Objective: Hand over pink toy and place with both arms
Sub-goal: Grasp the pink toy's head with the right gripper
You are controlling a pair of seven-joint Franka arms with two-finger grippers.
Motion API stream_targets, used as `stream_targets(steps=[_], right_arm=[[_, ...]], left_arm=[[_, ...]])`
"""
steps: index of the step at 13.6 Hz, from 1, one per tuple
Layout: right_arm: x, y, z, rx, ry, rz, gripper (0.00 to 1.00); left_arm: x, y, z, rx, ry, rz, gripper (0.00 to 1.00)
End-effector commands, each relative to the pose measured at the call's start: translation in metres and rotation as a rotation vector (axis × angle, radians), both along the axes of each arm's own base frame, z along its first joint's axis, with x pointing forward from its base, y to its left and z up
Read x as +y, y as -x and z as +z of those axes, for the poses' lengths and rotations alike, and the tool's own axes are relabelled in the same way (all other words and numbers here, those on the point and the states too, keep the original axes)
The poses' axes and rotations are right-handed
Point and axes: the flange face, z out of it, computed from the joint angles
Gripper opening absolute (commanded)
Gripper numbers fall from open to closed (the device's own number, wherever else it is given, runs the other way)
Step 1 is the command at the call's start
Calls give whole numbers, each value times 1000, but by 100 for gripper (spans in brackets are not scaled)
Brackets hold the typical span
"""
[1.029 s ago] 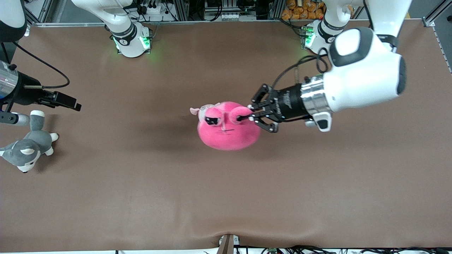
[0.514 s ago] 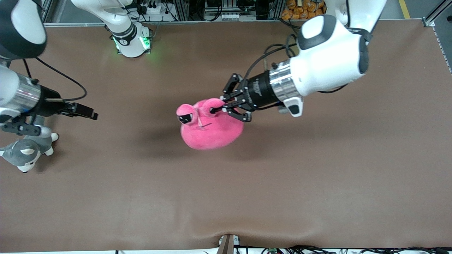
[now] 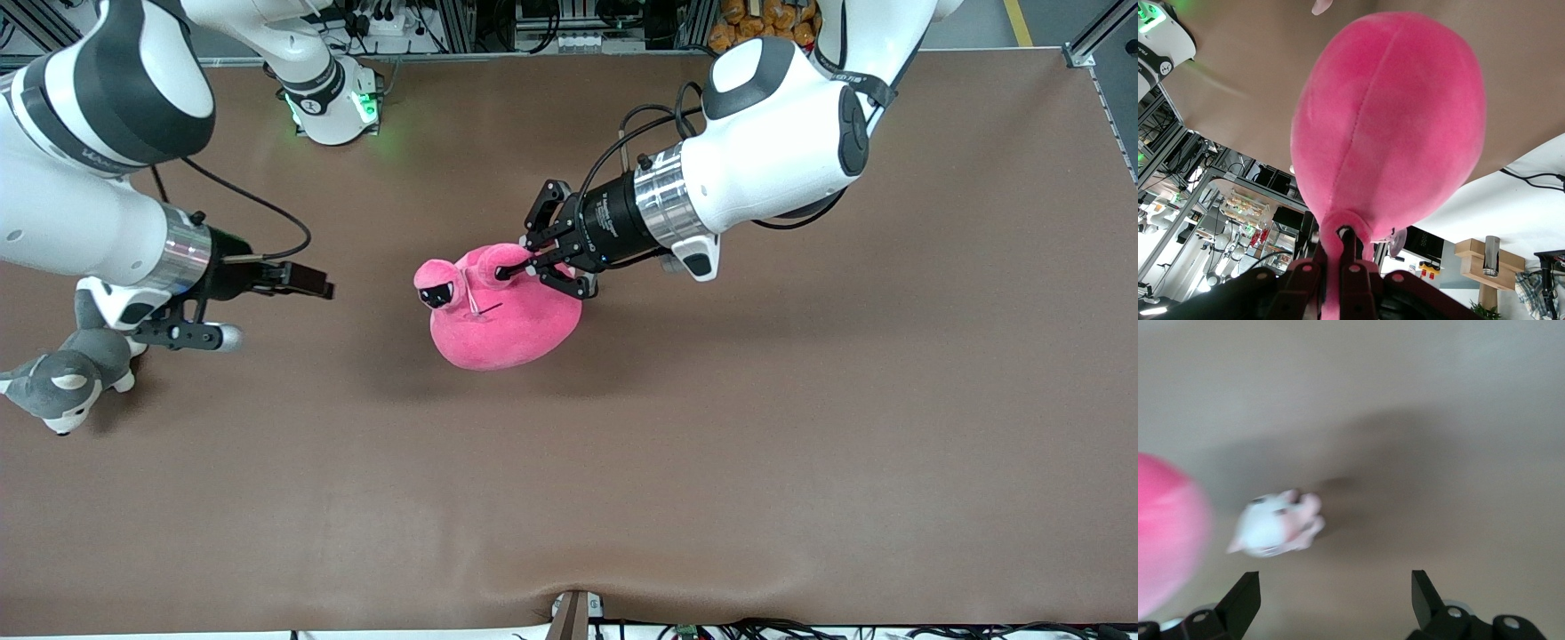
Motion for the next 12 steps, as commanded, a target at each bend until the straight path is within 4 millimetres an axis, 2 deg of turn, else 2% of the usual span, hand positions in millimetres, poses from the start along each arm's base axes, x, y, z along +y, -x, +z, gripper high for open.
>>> stream_targets(steps=[1, 3, 6, 9, 12], right_arm=[[-1, -6, 15, 38, -208, -81, 100], [11, -5, 21, 38, -282, -74, 100], [43, -6, 33, -45, -364, -39, 100], [79, 3, 29, -172, -385, 203, 100], [89, 0, 25, -306, -407, 377, 100]], left_arm=[[-9, 1, -5, 45, -11, 37, 0], [-11, 0, -11, 75, -13, 52, 0], [-19, 4, -13, 81, -8, 53, 0], [-28, 10, -11, 73, 0, 50, 0], [-29, 10, -15, 76, -4, 49, 0]])
